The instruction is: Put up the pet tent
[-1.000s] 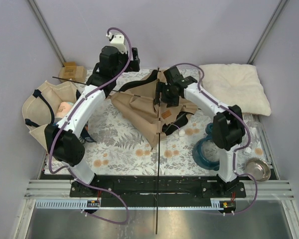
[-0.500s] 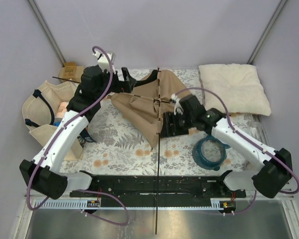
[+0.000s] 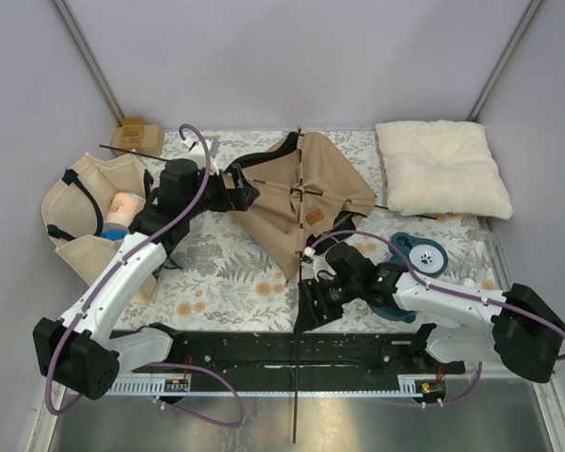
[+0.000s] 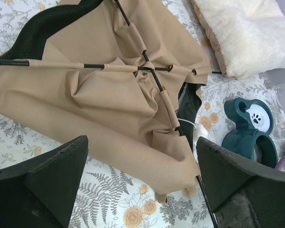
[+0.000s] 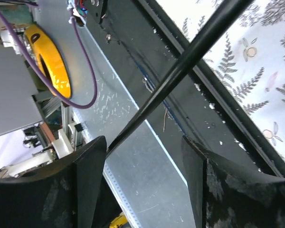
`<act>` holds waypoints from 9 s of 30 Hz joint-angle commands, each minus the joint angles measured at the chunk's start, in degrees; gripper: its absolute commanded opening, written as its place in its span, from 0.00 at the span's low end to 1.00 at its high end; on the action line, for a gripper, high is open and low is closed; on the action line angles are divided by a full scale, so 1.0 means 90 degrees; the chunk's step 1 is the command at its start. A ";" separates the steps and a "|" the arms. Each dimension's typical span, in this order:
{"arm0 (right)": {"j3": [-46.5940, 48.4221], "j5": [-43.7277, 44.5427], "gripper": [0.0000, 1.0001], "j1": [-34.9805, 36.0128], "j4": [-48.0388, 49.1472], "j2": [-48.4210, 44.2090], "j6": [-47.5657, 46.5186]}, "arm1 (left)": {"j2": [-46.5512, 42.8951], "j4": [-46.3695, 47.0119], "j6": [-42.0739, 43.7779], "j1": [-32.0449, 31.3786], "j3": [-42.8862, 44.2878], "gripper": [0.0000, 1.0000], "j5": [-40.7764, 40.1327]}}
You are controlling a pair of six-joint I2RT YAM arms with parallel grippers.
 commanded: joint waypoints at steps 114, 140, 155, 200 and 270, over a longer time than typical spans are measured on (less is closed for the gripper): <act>0.1012 0.1005 0.00 -0.0861 -0.0382 -0.1152 -0.1139 | 0.2403 0.5657 -0.3935 -0.0983 0.0591 0.00 0.2326; 0.2007 0.3319 0.00 -0.0949 -0.0118 -0.1289 -0.0905 | 0.0325 0.1976 -0.0001 -0.0505 0.0055 0.78 0.2544; 0.2349 0.3154 0.00 -0.0949 -0.0011 -0.1093 -0.0875 | 0.0918 0.3428 0.1114 -0.0505 -0.0492 0.71 0.1506; 0.2953 0.3378 0.00 -0.0949 0.1354 -0.0450 -0.0583 | 0.1046 0.3509 0.2296 -0.1042 -0.0463 0.00 0.1379; 0.4107 0.3390 0.25 -0.1398 0.3369 0.1553 -0.0270 | 0.0333 0.2142 -0.1513 -0.1061 -0.0649 0.00 -0.0437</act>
